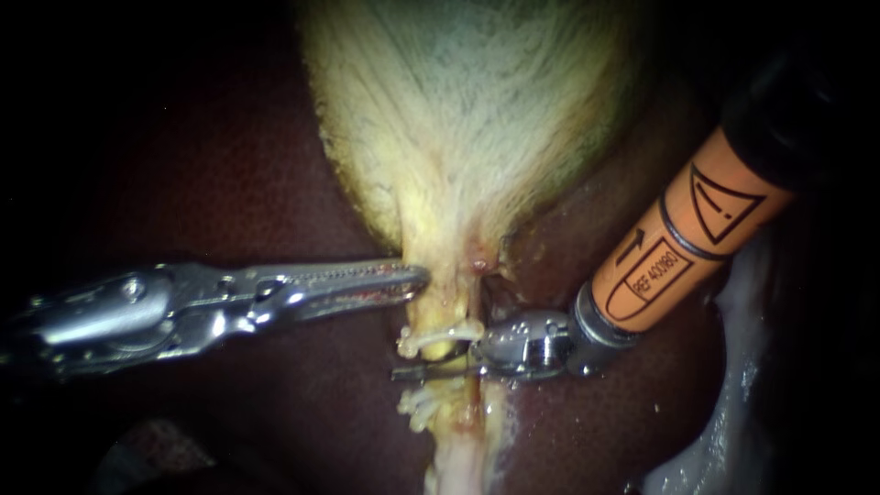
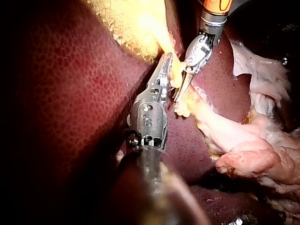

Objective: Go back from the cut left tube

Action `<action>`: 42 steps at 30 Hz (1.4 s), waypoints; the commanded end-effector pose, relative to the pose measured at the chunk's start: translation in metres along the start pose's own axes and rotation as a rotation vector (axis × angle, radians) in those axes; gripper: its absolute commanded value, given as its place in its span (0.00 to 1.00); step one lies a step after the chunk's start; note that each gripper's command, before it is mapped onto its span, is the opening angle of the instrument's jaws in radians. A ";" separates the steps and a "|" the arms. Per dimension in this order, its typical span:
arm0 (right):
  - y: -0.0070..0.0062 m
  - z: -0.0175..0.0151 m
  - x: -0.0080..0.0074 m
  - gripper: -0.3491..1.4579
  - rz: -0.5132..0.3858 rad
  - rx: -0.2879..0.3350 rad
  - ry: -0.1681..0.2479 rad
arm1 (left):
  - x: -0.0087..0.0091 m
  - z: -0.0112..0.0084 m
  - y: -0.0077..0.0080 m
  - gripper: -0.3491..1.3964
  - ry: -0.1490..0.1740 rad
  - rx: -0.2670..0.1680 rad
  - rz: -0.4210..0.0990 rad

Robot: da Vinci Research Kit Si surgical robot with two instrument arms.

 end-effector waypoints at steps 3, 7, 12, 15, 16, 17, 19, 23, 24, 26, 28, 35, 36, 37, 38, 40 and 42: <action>-0.0001 0.0000 0.0000 0.00 0.000 0.000 0.000 | 0.0000 0.0000 0.0000 0.20 0.000 0.000 0.000; -0.0002 0.0000 0.0001 0.13 0.000 -0.002 0.003 | 0.0000 0.0000 0.0000 0.20 0.000 0.000 0.000; -0.0004 0.0001 0.0002 0.60 0.006 -0.001 0.009 | 0.0000 -0.0001 0.0000 0.20 0.000 0.000 0.000; -0.0004 0.0001 0.0002 0.64 0.012 -0.001 0.012 | 0.0000 -0.0001 0.0000 0.20 0.000 0.000 0.000; -0.0004 0.0001 0.0002 0.65 0.012 -0.001 0.012 | 0.0000 -0.0001 0.0000 0.20 0.000 0.001 0.000; -0.0004 0.0001 0.0002 0.66 0.012 -0.001 0.012 | 0.0000 -0.0001 0.0000 0.20 0.000 0.001 0.000; -0.0005 0.0001 0.0002 0.68 0.012 -0.001 0.012 | -0.0001 -0.0001 -0.0001 0.20 0.000 0.000 0.000; -0.0005 0.0000 0.0002 0.69 0.017 0.000 0.012 | -0.0001 -0.0001 -0.0001 0.20 0.000 0.001 0.000; -0.0006 -0.0001 0.0001 0.69 0.017 0.000 0.012 | -0.0001 -0.0001 -0.0001 0.20 0.000 0.001 0.000; -0.0007 -0.0004 -0.0001 0.69 0.016 0.002 0.012 | -0.0001 -0.0001 -0.0001 0.20 0.000 0.001 0.000; -0.0008 -0.0009 -0.0004 0.69 0.020 0.005 0.011 | 0.0000 -0.0002 -0.0001 0.20 0.000 0.001 0.000; -0.0015 -0.0052 -0.0022 0.65 0.010 0.028 0.008 | 0.0000 -0.0003 0.0000 0.20 0.000 0.002 0.000; -0.0015 -0.0059 -0.0024 0.62 0.010 0.031 0.007 | 0.0000 -0.0003 0.0000 0.20 0.000 0.002 0.000; -0.0015 -0.0067 -0.0025 0.62 0.010 0.037 0.006 | 0.0000 -0.0003 0.0000 0.20 0.000 0.002 0.000; -0.0014 -0.0076 -0.0025 0.63 0.011 0.030 0.008 | 0.0000 -0.0003 0.0000 0.20 0.000 0.002 0.000; -0.0011 -0.0094 -0.0024 0.68 0.016 0.004 0.013 | 0.0000 -0.0003 0.0000 0.20 0.000 0.002 0.000; -0.0008 -0.0112 -0.0021 0.71 -0.007 -0.015 0.016 | 0.0000 -0.0003 0.0001 0.20 0.000 0.002 0.000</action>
